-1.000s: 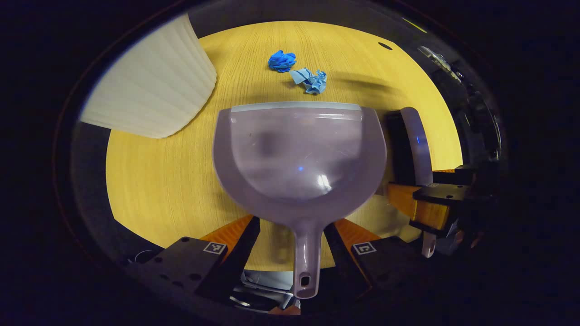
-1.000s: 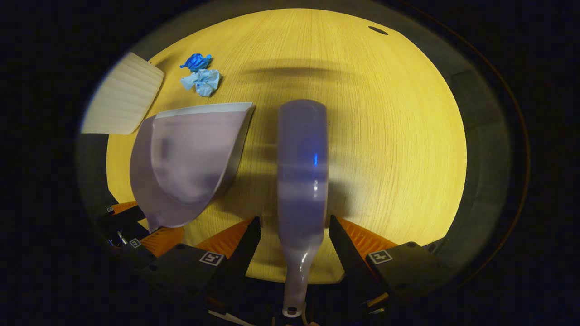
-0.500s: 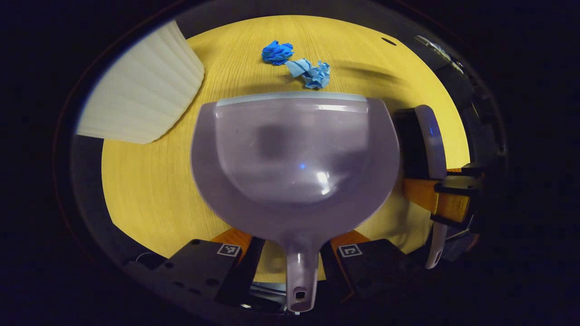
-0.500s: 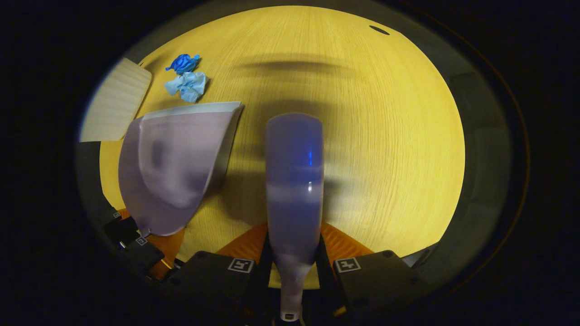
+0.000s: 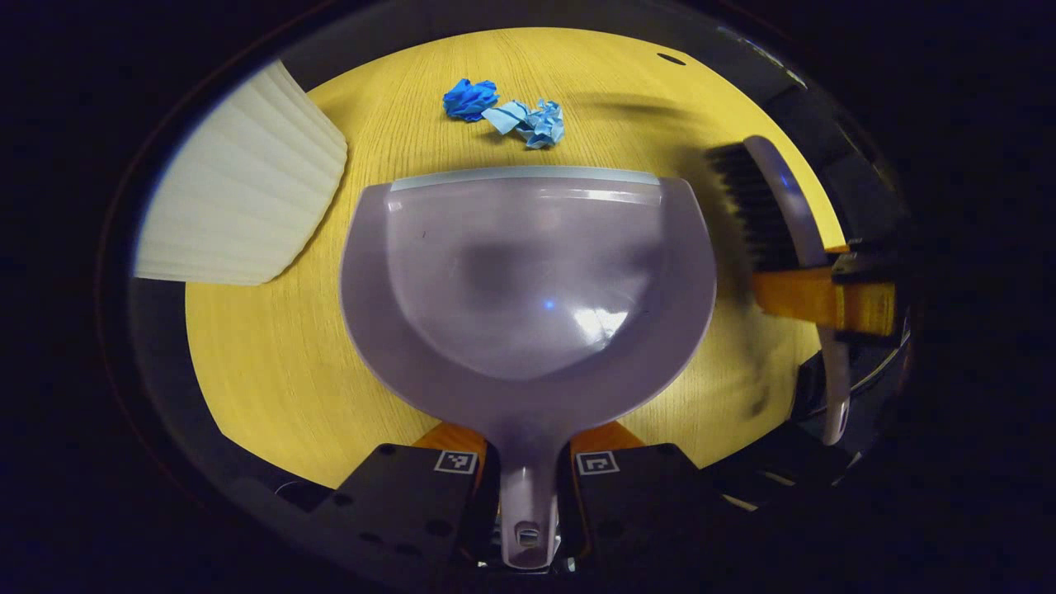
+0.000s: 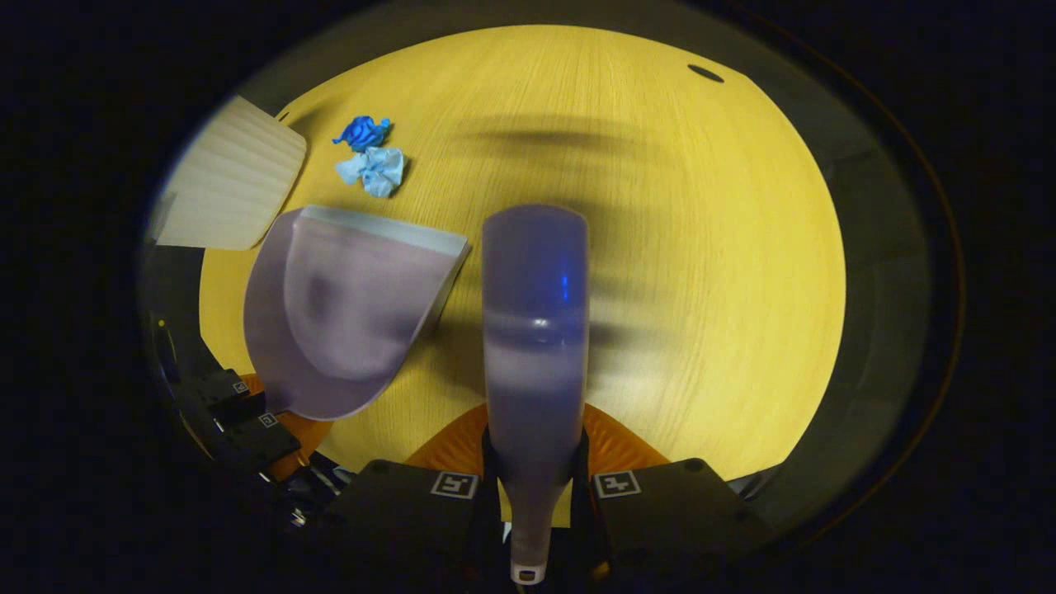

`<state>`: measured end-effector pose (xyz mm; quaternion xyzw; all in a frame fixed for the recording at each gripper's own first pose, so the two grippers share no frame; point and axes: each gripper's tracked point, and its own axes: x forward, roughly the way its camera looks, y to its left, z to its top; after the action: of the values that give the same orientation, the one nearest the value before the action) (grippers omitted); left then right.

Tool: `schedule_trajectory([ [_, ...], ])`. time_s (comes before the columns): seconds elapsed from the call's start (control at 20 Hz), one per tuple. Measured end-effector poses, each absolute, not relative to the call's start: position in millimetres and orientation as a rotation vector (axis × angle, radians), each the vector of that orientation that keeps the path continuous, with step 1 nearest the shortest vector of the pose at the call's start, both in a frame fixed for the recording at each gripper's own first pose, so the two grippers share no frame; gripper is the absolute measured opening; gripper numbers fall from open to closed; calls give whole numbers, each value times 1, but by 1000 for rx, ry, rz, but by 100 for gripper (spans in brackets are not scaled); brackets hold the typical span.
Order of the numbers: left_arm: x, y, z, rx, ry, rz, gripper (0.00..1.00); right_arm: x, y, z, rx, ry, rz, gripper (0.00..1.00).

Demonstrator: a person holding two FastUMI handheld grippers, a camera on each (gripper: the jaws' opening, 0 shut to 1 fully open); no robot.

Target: Pick up the small broom and dustpan from the desktop, sweep the trash into the dustpan with the broom, and then empty the trash into the garbage bin.

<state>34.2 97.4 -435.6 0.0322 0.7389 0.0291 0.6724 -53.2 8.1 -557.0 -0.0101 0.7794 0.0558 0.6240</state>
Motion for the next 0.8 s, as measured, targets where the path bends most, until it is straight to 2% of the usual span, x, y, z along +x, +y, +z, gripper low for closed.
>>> schedule_trajectory([
  [0.25,22,108,-430,112,1681,31,27,31,-4,-541,-206,1629,247,36],
  [0.55,13,122,-424,167,1687,-15,27,186,34,-554,-528,1379,516,35],
  [0.7,14,128,-427,191,1686,-36,27,206,70,-590,-594,1414,589,35],
  [0.8,16,131,-429,199,1685,-42,27,195,78,-618,-711,1438,662,35],
])
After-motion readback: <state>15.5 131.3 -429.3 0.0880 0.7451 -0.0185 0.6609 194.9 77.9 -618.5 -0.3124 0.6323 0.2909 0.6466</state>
